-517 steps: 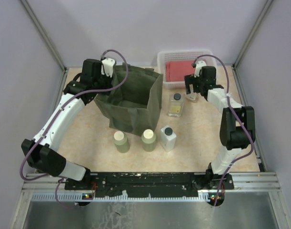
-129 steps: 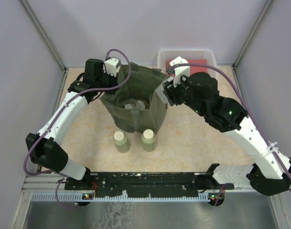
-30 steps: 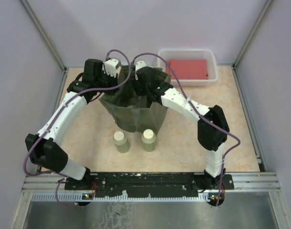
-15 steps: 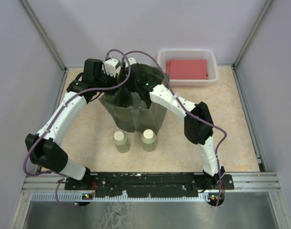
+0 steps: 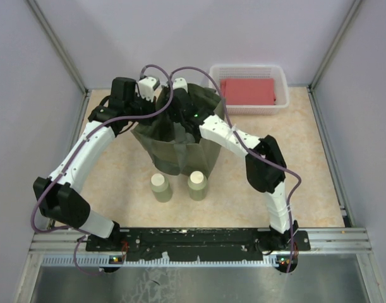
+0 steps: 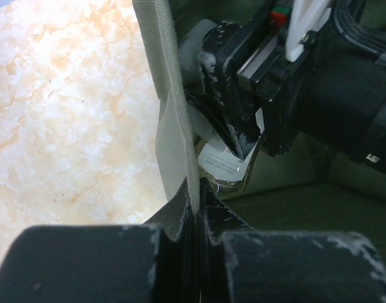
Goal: Place the personal care products into the canvas bag
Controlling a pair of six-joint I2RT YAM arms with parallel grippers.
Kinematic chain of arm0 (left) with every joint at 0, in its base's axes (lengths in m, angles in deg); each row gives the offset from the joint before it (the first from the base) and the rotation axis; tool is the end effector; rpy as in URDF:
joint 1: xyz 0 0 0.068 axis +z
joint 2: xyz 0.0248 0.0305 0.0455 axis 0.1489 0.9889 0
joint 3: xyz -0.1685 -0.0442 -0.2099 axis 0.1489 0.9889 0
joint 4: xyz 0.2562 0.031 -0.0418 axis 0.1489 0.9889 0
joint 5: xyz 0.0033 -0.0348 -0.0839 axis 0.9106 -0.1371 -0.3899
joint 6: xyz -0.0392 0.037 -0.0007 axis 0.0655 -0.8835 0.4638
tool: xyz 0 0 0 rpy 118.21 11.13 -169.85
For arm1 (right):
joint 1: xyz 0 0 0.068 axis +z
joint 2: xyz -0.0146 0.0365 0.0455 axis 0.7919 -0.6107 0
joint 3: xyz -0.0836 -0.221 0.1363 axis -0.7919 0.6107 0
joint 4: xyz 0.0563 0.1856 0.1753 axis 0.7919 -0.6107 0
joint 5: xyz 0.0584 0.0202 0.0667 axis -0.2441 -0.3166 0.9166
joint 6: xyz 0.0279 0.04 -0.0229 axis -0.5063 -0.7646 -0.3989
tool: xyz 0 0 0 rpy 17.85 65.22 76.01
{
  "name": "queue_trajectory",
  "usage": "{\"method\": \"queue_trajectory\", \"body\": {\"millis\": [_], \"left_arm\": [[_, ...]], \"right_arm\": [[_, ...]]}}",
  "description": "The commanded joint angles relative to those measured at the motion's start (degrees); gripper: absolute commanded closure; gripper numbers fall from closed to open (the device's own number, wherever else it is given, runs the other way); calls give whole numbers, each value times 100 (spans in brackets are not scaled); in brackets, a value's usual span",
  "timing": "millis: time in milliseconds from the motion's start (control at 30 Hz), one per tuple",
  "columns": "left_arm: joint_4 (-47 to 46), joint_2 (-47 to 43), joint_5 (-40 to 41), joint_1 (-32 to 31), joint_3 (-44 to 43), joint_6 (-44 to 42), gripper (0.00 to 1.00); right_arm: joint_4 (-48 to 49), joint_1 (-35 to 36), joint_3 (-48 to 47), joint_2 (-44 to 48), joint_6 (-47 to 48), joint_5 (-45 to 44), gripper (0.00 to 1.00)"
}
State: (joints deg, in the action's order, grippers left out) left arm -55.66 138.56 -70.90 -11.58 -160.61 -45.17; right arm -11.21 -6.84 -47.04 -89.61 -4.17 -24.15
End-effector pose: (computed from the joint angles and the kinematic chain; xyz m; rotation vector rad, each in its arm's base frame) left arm 0.3132 -0.1223 0.3686 0.6121 2.1065 -0.3472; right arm 0.3590 0.3478 0.2929 -0.3574 2.0417 0.2653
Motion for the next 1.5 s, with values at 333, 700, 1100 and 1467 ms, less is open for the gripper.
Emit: {"method": "queue_trajectory", "body": {"millis": [333, 700, 1100, 1467], "left_arm": [[32, -277, -102, -16, -100, -54, 100], [51, -323, -101, -16, -113, -55, 100], [80, -318, -107, -16, -161, -63, 100], [140, -335, -30, -16, -213, -48, 100]], "right_arm": [[-827, 165, 90, -290, -2300, -1121, 100], [-1957, 410, -1306, -1080, -2645, -1421, 100], [-2096, 524, -1166, -1230, -2485, -1280, 100], [-1750, 522, -949, -944, -1906, -756, 53]]}}
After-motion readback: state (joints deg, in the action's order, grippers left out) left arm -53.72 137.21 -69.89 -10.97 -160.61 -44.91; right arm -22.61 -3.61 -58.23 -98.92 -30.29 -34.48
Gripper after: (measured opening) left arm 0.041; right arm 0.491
